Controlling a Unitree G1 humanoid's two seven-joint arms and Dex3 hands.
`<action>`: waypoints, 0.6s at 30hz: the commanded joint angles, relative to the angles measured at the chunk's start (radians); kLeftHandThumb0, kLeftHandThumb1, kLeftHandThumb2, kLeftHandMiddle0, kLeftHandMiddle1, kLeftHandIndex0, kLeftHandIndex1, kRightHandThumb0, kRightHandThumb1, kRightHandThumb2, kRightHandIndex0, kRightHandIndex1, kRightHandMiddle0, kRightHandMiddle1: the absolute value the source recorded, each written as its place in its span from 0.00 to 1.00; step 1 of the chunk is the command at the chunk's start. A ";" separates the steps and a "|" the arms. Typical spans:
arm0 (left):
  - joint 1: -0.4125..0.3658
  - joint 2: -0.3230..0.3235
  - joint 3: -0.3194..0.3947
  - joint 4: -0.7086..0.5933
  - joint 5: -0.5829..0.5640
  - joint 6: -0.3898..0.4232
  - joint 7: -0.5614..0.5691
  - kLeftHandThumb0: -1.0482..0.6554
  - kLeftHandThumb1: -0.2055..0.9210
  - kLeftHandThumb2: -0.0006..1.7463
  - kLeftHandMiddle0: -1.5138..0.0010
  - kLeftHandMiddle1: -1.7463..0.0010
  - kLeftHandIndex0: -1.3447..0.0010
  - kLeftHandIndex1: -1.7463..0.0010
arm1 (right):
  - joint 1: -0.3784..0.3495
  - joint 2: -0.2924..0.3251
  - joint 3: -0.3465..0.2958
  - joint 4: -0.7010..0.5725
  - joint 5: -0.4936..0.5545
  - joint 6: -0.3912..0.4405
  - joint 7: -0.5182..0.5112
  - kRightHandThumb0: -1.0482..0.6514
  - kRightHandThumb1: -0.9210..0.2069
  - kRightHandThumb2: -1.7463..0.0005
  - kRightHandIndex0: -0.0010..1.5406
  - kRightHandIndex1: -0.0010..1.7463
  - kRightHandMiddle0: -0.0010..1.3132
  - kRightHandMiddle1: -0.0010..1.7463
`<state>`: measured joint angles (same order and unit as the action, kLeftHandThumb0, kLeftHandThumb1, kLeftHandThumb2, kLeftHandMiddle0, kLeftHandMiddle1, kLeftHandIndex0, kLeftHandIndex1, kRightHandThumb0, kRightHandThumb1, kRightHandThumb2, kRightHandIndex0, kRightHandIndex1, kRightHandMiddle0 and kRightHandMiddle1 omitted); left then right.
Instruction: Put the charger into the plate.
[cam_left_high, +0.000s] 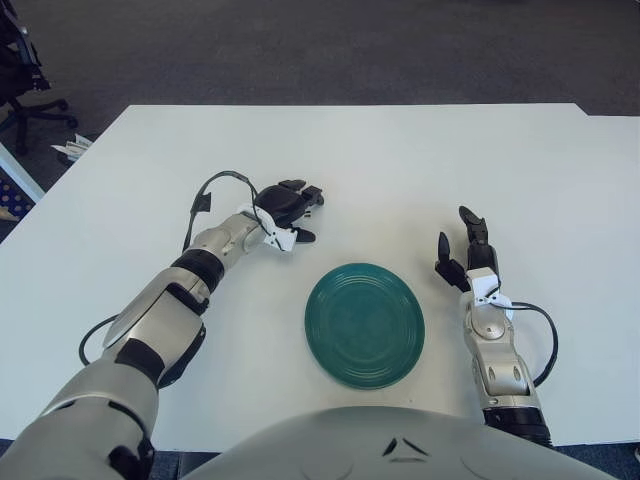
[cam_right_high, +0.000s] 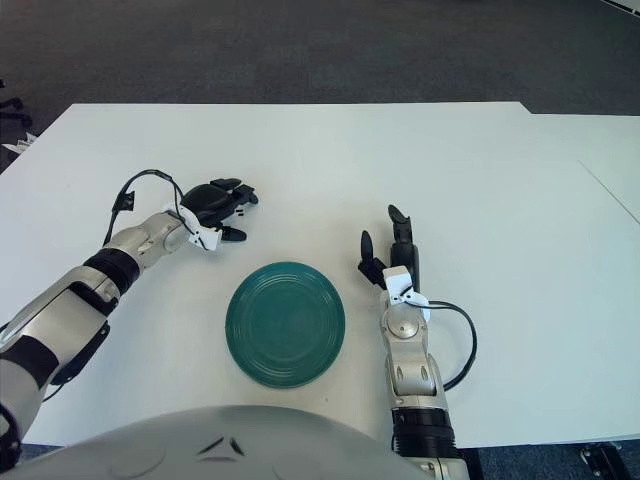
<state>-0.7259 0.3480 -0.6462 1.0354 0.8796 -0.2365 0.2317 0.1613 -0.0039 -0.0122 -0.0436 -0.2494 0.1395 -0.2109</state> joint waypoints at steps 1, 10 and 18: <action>0.005 0.009 -0.015 0.043 0.009 0.013 -0.020 0.04 1.00 0.20 0.97 0.13 0.79 0.12 | 0.104 0.018 -0.013 0.092 0.040 0.116 0.032 0.23 0.00 0.52 0.08 0.00 0.00 0.23; 0.027 0.009 0.002 0.044 -0.014 -0.008 0.097 0.31 0.77 0.39 0.84 0.00 0.66 0.07 | 0.103 0.015 -0.027 0.085 0.048 0.128 0.038 0.23 0.00 0.52 0.08 0.00 0.00 0.23; 0.037 -0.005 0.000 0.065 -0.009 0.004 0.214 0.58 0.50 0.70 0.68 0.06 0.60 0.01 | 0.105 0.008 -0.031 0.083 0.046 0.131 0.043 0.23 0.00 0.51 0.08 0.00 0.00 0.23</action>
<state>-0.7080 0.3461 -0.6455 1.0770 0.8681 -0.2405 0.4110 0.1651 -0.0050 -0.0221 -0.0518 -0.2392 0.1395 -0.1985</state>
